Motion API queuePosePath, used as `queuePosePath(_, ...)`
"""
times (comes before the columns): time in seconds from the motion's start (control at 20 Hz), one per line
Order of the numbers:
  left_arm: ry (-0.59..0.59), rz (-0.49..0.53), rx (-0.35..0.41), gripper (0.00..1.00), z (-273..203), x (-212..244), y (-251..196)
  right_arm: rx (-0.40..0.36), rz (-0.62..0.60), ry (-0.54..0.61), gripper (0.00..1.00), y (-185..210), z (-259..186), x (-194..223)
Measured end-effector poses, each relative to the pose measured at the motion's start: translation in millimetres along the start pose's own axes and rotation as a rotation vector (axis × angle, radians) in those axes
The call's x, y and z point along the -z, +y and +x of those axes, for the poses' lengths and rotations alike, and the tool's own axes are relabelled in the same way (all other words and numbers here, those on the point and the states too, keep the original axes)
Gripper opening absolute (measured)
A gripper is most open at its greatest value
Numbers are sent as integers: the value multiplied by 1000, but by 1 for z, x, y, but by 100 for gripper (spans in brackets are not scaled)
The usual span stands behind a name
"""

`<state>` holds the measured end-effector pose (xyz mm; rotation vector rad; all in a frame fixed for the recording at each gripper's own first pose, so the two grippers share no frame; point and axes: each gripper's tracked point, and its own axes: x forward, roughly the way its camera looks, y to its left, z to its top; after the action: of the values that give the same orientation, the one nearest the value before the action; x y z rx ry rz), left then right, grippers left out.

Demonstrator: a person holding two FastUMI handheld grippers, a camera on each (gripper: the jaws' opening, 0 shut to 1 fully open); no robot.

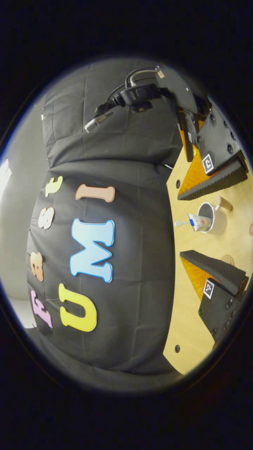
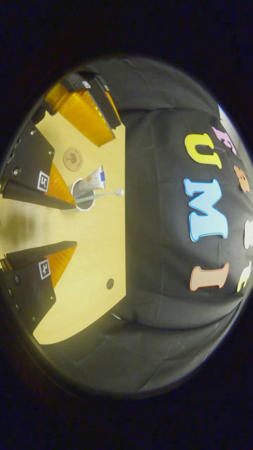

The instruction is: Put the toothbrush and toothpaste on the desktop into the cup, then pick up the cup and place it on the coaster on the desktop.

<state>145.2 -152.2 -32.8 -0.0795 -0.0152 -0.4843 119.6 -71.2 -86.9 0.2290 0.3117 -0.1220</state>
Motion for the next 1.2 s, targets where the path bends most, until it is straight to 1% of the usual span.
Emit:
queuePosePath(0.1,9,-8,-8,92,-7,1,5,-39,29,-2,54,10,4,0)
queuePosePath(0.2,22,-25,-17,92,-14,4,10,-35,27,26,54,12,10,8)
queuePosePath(0.3,40,-46,-27,92,-18,10,15,-59,28,74,55,20,14,16)
queuePosePath(0.35,49,-54,-35,96,-20,11,19,-77,30,109,54,25,15,20)
queuePosePath(0.4,55,-61,-43,93,-23,13,23,-85,26,143,54,29,18,26)
queuePosePath(0.6,73,-77,-70,93,-30,16,38,-92,-9,232,54,40,22,33)
queuePosePath(0.65,76,-80,-77,89,-32,17,42,-97,-16,250,54,44,22,34)
queuePosePath(0.7,80,-83,-83,93,-32,17,44,-100,-22,267,54,47,24,35)
queuePosePath(0.75,85,-84,-90,93,-33,18,47,-103,-29,281,54,51,25,35)
queuePosePath(0.95,111,-87,-106,93,-39,24,57,-98,-70,353,54,64,32,36)
queuePosePath(1.2,131,-104,-121,93,-46,28,69,-58,-134,438,54,69,47,42)
